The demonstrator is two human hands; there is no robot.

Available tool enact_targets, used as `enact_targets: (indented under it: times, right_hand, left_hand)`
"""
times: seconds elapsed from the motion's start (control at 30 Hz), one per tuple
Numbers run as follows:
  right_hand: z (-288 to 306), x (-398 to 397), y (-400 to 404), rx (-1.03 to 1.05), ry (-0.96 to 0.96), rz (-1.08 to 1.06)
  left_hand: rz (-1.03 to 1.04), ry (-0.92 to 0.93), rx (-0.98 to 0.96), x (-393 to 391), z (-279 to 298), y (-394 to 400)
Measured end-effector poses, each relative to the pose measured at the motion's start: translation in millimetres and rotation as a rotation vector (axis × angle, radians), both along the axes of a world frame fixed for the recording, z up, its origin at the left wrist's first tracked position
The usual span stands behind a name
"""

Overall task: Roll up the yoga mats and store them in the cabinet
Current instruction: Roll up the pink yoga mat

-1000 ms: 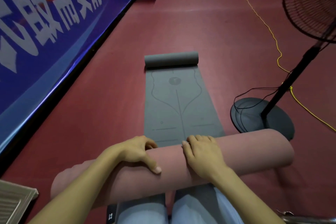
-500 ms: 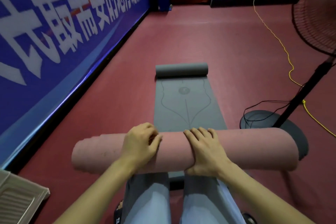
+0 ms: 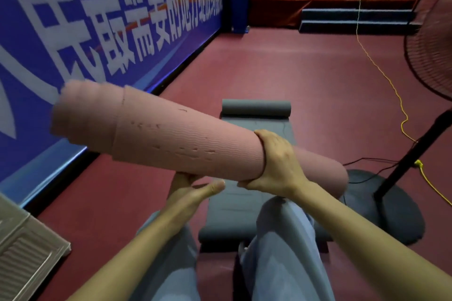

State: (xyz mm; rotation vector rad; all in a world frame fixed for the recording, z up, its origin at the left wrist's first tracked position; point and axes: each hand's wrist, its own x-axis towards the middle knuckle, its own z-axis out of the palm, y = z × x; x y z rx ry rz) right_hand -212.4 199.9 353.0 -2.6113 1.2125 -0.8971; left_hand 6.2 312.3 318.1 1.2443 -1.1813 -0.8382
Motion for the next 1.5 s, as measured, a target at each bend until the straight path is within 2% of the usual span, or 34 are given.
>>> enact_targets:
  times: [0.23,0.33,0.4,0.47,0.6,0.7,0.87,0.93,1.07,1.13,1.33,1.5]
  right_hand:
    - [-5,48,-6,0.229,-0.078,0.183]
    - [-27,62,-6,0.312,-0.144,0.318]
    - [-43,70,-4,0.353,-0.192,0.341]
    - [-55,80,2,0.402,-0.243,0.354]
    - [-77,102,13,0.472,-0.312,0.409]
    - [-89,117,11,0.508,-0.295,0.446]
    - [-44,133,5,0.477,-0.383,0.493]
    - [-21,143,3,0.413,-0.285,0.516]
    - [0,162,1,0.239,0.206,0.424]
    - [1,169,3,0.187,0.337,0.373]
    - [11,181,13,0.105,0.234,0.373]
    - [-5,191,34,0.028,0.289,0.384]
  left_hand:
    - [0.148,-0.055,-0.061,22,-12,-9]
    - [0.214,-0.228,-0.034,29,-12,-8]
    - [0.232,-0.399,0.012,38,-10,-7]
    - [0.24,-0.485,0.097,46,-13,-1]
    - [0.308,-0.466,0.22,68,-44,15]
    - [0.284,-0.462,0.27,90,-73,24]
    - [0.276,-0.455,0.324,101,-111,33]
    - [0.275,-0.445,0.325,100,-112,27]
    - [0.25,-0.514,0.32,99,-115,22]
    - [0.226,-0.502,0.297,96,-113,22]
    - [0.292,-0.546,0.254,96,-92,20]
    - [0.255,-0.409,0.152,102,-105,22]
